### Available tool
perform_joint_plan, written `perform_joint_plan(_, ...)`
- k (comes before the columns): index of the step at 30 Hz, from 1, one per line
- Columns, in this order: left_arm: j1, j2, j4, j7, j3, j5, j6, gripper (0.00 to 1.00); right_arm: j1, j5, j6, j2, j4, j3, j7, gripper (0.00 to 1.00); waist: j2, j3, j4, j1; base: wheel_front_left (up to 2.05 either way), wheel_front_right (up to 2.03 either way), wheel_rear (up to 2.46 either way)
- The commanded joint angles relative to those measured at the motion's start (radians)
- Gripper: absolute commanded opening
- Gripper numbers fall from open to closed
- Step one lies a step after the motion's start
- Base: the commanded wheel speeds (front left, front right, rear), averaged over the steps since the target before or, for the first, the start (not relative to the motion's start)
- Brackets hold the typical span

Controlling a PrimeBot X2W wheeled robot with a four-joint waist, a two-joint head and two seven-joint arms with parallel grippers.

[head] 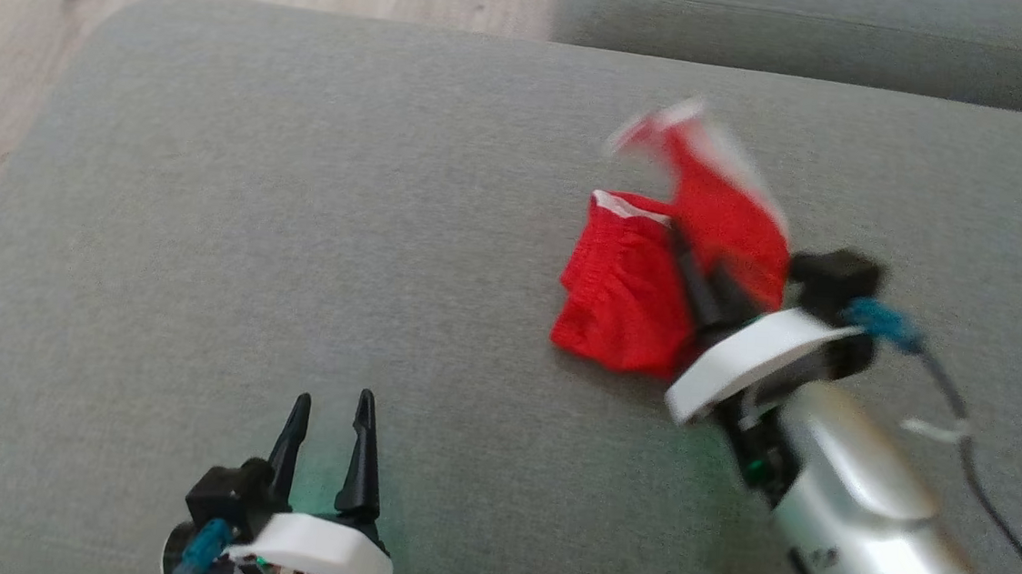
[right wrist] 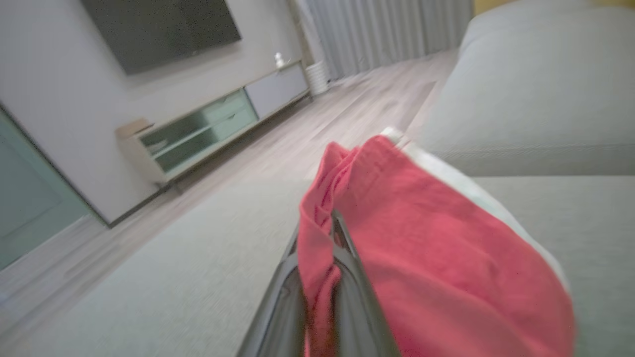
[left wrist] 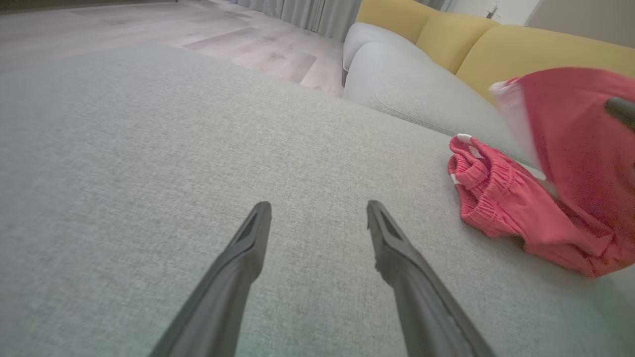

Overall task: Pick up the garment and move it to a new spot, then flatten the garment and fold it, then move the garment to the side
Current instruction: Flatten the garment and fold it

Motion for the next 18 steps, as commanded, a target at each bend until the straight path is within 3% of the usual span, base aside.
perform_joint_plan(1, -0.028, 0.008, -0.023, -0.006, 0.022, -0.006, 0.001, 1.0, -0.006, -0.024, 0.002, 0.022, -0.02, 0.035, 0.011, 0.0, 0.0, 0.002, 0.029, 0.0, 0.0, 0.0, 0.0)
perform_joint_plan(2, -0.03, 0.008, -0.021, -0.006, 0.019, -0.006, 0.0, 1.0, 0.001, -0.029, 0.002, 0.037, -0.008, 0.053, 0.026, 0.0, 0.0, 0.002, 0.038, 0.0, 0.0, 0.0, 0.0)
perform_joint_plan(3, -0.031, 0.008, -0.019, -0.006, 0.016, -0.005, 0.0, 1.0, 0.009, -0.028, 0.002, 0.051, 0.01, 0.063, 0.04, 0.38, 0.0, 0.002, 0.047, 0.0, 0.0, 0.0, 0.0)
perform_joint_plan(4, -0.033, 0.008, -0.017, -0.006, 0.013, -0.004, 0.0, 1.0, 0.013, -0.028, 0.002, 0.064, 0.021, 0.07, 0.039, 1.0, 0.0, 0.003, 0.054, 0.0, 0.0, 0.0, 0.0)
perform_joint_plan(8, -0.041, 0.008, -0.012, -0.006, 0.024, 0.01, 0.003, 1.0, 0.033, -0.02, 0.002, 0.088, 0.011, 0.111, 0.01, 1.0, 0.0, 0.002, 0.051, 0.0, 0.0, 0.0, 0.0)
perform_joint_plan(11, -0.045, 0.008, -0.012, -0.006, 0.057, 0.038, 0.004, 1.0, 0.053, -0.032, 0.002, 0.081, -0.013, 0.127, -0.023, 1.0, 0.0, -0.007, 0.014, 0.0, 0.0, 0.0, 0.0)
perform_joint_plan(18, -0.047, 0.008, -0.03, -0.006, 0.097, 0.104, 0.015, 1.0, 0.105, -0.115, 0.002, 0.031, -0.046, -0.076, -0.043, 1.0, 0.0, -0.025, -0.063, 0.0, 0.0, 0.0, 0.0)
